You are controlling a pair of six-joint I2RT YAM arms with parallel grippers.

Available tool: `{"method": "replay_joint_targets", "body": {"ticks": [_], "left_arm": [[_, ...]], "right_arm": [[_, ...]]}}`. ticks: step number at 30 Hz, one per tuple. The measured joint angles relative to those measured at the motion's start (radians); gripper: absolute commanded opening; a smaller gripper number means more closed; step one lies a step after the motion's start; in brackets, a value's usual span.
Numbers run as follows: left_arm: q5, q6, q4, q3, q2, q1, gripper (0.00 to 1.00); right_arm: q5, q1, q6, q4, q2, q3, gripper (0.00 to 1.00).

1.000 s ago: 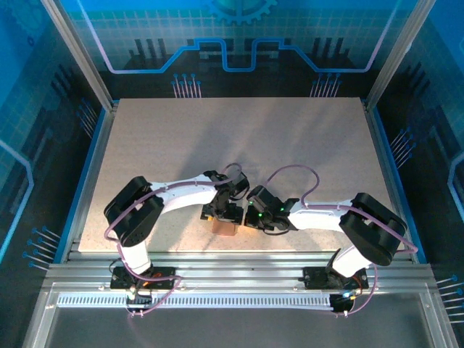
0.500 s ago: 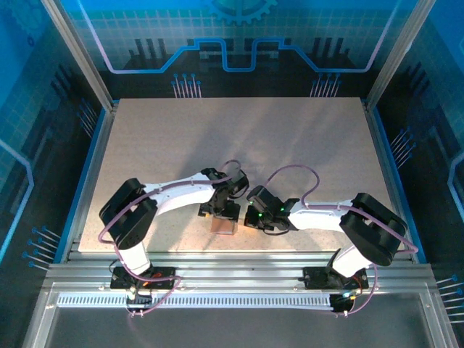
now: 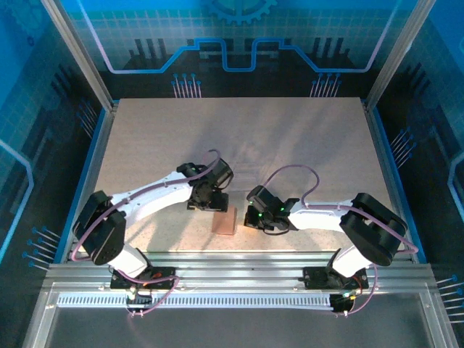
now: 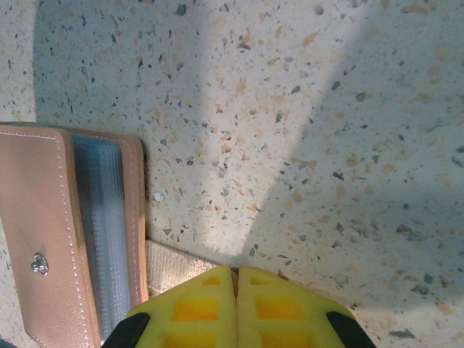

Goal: Take the credit cards out of the card holder

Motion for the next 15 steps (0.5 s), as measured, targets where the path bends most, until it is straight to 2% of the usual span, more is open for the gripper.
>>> {"method": "replay_joint_targets", "body": {"ticks": [9, 15], "left_arm": [[0.175, -0.001, 0.123, -0.159, -0.076, 0.136, 0.75], [0.293, -0.007, 0.214, -0.237, -0.124, 0.223, 0.75]], "right_arm": [[-0.008, 0.0, -0.031, -0.043, -0.026, 0.03, 0.0], [-0.016, 0.01, -0.064, -0.095, -0.051, 0.135, 0.0]]}}
